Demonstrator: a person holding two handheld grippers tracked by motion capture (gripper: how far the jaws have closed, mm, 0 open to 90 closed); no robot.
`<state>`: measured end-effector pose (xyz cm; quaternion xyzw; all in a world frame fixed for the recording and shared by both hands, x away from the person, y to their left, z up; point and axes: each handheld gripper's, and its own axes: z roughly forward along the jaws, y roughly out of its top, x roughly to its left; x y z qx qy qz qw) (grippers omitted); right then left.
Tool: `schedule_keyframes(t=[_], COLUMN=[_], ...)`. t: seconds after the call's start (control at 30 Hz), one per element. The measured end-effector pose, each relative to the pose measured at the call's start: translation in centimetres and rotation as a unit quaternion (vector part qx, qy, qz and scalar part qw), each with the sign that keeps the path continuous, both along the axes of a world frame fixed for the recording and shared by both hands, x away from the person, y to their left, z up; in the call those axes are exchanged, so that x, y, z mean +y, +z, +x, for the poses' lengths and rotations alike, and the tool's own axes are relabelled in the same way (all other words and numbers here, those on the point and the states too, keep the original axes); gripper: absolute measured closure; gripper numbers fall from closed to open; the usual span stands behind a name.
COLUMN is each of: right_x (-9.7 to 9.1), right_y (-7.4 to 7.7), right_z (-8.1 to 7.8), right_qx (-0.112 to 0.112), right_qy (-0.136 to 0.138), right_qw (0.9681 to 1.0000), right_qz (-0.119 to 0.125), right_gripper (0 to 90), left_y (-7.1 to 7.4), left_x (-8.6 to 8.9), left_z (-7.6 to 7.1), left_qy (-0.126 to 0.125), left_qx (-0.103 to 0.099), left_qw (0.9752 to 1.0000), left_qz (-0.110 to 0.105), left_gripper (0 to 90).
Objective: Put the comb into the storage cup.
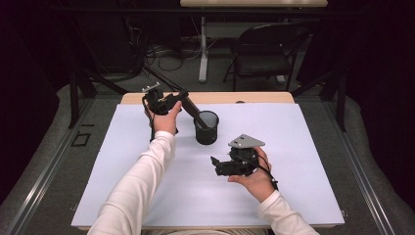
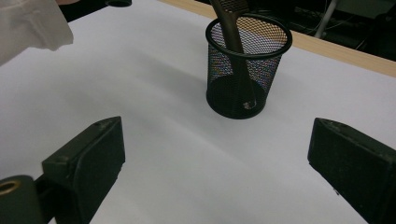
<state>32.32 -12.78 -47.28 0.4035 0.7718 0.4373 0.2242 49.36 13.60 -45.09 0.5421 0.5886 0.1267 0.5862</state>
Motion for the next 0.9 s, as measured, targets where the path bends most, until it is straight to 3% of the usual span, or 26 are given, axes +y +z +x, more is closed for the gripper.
schedule_keyframes(t=[0.47, 0.73, 0.9], right_x=[0.0, 0.0, 0.0], right_y=[0.0, -0.1, 0.0], right_z=[0.0, 0.1, 0.1], right_qx=[0.001, -0.001, 0.0], right_qy=[-0.001, -0.001, -0.001], right_qw=[1.0, 1.0, 1.0], right_qz=[-0.001, -0.002, -0.001], right_gripper=[4.0, 4.0, 4.0], left_y=[1.7, 2.6, 3.1], left_x=[1.9, 2.5, 2.5], left_z=[-0.5, -0.9, -1.2], left_qy=[0.003, -0.012, -0.031], left_qx=[-0.025, -0.041, -0.045], left_qw=[0.9997, 0.9985, 0.9976], left_qz=[0.001, 0.034, 0.043], left_gripper=[29.5, 31.3, 32.2])
